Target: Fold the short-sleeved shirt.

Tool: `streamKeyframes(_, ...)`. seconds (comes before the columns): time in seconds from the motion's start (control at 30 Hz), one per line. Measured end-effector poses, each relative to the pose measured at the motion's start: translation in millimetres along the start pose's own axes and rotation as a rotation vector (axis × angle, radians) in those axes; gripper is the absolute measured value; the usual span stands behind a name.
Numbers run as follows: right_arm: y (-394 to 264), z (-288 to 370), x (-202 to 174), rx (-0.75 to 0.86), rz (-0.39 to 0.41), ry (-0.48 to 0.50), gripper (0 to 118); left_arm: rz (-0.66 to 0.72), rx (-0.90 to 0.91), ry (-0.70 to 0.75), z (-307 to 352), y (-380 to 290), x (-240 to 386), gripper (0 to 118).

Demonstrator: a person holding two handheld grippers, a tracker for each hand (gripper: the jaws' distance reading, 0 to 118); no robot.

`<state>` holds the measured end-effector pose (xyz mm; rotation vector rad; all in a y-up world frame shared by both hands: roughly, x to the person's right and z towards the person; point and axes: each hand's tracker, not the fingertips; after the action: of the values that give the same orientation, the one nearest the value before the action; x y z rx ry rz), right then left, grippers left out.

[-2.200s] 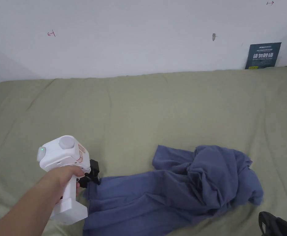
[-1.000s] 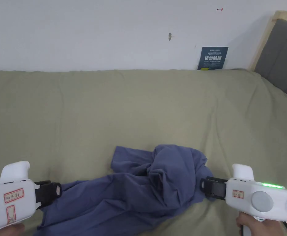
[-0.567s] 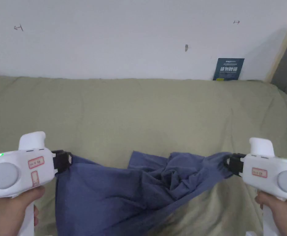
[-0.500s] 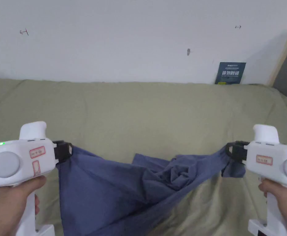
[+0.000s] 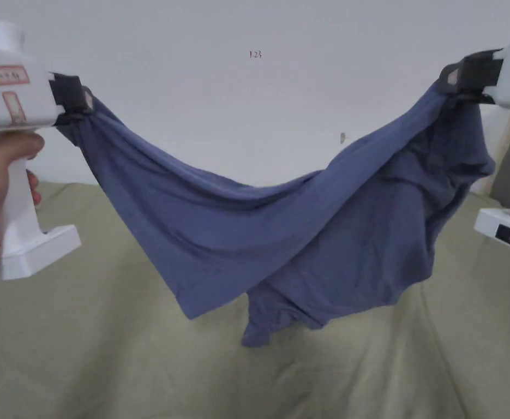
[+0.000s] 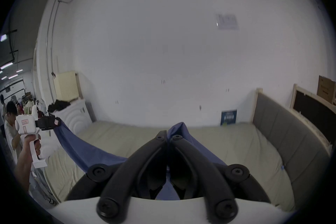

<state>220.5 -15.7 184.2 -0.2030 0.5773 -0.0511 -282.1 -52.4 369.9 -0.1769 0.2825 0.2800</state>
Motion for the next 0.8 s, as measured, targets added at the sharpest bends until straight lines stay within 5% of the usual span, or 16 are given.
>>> streamKeyframes(0.4,53,8,-12,0.147,0.005,0.043,2,0.022,0.102,-0.003,-3,74,-9,8)
streamKeyframes(0.8,-108,-40,20,-0.069,-0.077,0.03,2,0.077,-0.108,0.072,-49,-107,-55,8)
